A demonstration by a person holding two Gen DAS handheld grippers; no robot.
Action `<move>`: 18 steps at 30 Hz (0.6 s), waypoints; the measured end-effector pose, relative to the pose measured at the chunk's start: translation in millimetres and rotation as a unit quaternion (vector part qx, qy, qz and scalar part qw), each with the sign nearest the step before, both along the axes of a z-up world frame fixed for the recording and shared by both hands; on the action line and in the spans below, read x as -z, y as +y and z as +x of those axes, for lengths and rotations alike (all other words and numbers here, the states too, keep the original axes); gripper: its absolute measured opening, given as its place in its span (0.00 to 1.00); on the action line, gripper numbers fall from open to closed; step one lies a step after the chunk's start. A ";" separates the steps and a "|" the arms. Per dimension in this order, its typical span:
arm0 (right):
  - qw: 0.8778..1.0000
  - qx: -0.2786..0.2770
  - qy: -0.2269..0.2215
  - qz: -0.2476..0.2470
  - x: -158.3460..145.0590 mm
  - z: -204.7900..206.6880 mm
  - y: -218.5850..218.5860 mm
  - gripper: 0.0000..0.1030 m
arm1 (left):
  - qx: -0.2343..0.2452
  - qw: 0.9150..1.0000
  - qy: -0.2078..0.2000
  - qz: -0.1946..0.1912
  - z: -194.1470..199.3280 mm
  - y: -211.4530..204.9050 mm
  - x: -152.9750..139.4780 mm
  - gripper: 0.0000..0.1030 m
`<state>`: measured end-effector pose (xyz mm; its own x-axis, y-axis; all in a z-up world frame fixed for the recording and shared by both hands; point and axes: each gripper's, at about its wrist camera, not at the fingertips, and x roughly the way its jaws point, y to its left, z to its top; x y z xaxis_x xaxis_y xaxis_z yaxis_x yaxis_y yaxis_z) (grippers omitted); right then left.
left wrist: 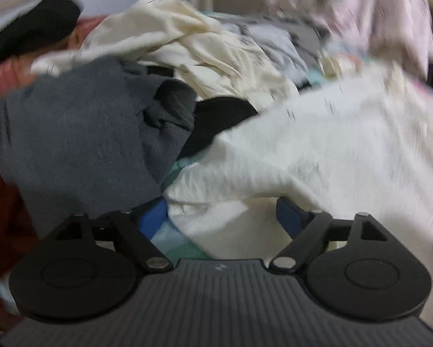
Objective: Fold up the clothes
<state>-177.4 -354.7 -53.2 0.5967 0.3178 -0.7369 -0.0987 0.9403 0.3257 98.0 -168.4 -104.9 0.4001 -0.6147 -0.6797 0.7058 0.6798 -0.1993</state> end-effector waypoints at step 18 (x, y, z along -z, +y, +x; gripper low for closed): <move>0.999 -0.009 0.032 -0.008 23.4 2.5 -2.6 0.59 | -0.073 0.977 -0.190 0.061 -22.8 8.9 -57.5 0.01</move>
<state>-174.9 -357.3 -76.6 0.5422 0.3151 -0.7789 -0.0940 0.9439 0.3165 75.2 -159.5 -47.3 0.7149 -0.4553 -0.5307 0.6068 0.7811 0.1472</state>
